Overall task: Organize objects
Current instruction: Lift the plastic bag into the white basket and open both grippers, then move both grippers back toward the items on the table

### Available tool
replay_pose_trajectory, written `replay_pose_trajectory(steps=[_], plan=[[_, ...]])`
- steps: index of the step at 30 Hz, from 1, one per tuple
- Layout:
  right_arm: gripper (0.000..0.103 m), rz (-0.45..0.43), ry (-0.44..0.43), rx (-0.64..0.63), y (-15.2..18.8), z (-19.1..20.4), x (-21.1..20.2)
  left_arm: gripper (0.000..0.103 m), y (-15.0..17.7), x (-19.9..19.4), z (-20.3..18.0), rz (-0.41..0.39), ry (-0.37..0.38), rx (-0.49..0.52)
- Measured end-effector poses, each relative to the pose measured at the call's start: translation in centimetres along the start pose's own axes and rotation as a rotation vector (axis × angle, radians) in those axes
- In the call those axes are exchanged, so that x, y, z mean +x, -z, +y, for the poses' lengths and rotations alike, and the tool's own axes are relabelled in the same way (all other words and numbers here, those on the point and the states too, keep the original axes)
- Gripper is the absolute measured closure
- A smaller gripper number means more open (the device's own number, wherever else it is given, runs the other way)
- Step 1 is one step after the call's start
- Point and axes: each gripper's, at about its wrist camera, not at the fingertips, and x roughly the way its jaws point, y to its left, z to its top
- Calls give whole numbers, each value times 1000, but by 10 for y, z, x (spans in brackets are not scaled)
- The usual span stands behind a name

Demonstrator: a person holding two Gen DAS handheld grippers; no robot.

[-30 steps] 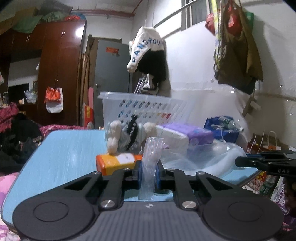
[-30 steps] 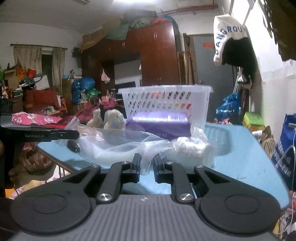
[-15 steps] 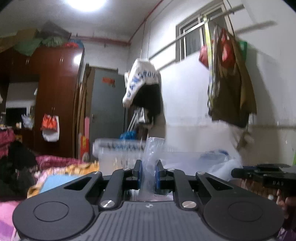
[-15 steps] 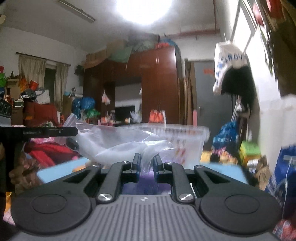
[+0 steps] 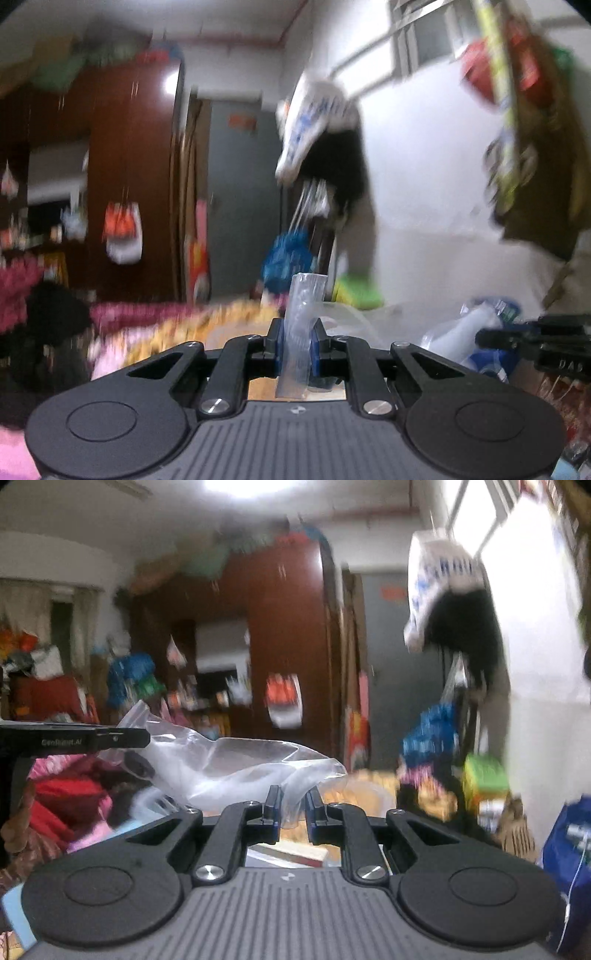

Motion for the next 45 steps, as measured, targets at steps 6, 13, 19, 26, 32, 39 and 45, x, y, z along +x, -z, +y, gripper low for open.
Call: replay_pose_trajectory(steps=[6,13,19,26,32,39,45], plan=[[88,167,1,31,3,-7,34,85,12,37,16,146,-13,-41],[86,216,-2,20,7,-3,42,83,23,44,28,175,-19,-44],[37,155,41,17,3,-5,28,31,25,27,16,79,-45,7],[0,-15,42,40,31,0,-43,19,54,-60,6,-61,16,21],[0,-45,47,125,104,5,-101,14,121,-123,2,-107,-47,42],[0,-24,122,115,140,21,-112,14,170,-130,8,-39,-74,7],[0,20,102,109,147,26,-98,14,182,-119,13,-7,-69,8]])
